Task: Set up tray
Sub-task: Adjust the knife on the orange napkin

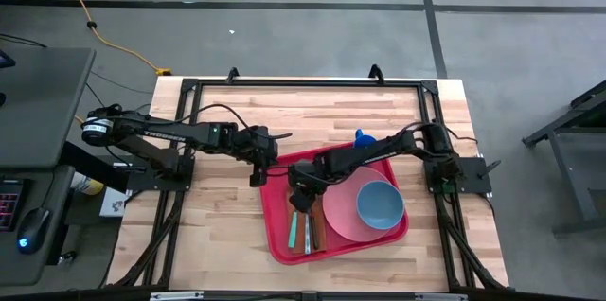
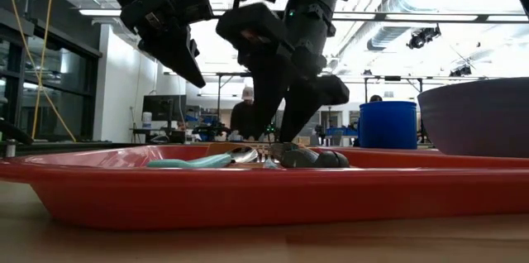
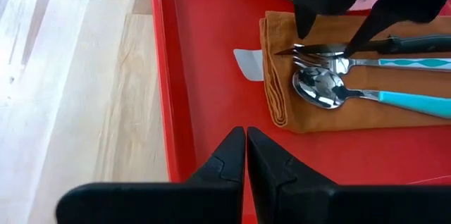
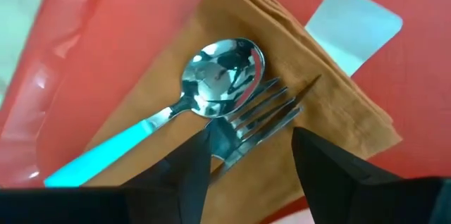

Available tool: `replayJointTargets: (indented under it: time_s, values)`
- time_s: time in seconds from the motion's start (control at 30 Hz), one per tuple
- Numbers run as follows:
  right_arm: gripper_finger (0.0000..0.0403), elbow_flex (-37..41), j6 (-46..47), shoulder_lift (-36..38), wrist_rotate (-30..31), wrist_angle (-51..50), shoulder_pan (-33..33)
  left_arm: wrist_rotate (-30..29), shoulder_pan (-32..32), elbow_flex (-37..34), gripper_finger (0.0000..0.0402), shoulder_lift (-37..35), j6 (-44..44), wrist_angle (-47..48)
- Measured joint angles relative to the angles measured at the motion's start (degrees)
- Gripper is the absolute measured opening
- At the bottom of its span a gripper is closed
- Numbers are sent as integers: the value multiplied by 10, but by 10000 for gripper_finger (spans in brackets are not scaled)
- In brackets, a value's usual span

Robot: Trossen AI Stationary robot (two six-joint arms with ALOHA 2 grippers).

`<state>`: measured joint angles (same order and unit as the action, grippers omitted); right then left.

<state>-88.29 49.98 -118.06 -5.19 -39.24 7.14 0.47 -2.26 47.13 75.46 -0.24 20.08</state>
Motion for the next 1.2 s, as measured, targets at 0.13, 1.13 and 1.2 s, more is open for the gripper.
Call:
replayJointTargets:
  time_s: [0.13, 1.13, 1.2]
  values:
    - [178, 0, 16, -11, -4, 3, 1, -6, 0, 0, 44, 0, 0, 0]
    - [129, 0, 26, -16, 25, 2, 19, -9, 0, 0, 44, 0, 0, 9]
    - [129, 0, 26, -16, 29, -2, 19, -9, 0, 0, 44, 0, 0, 9]
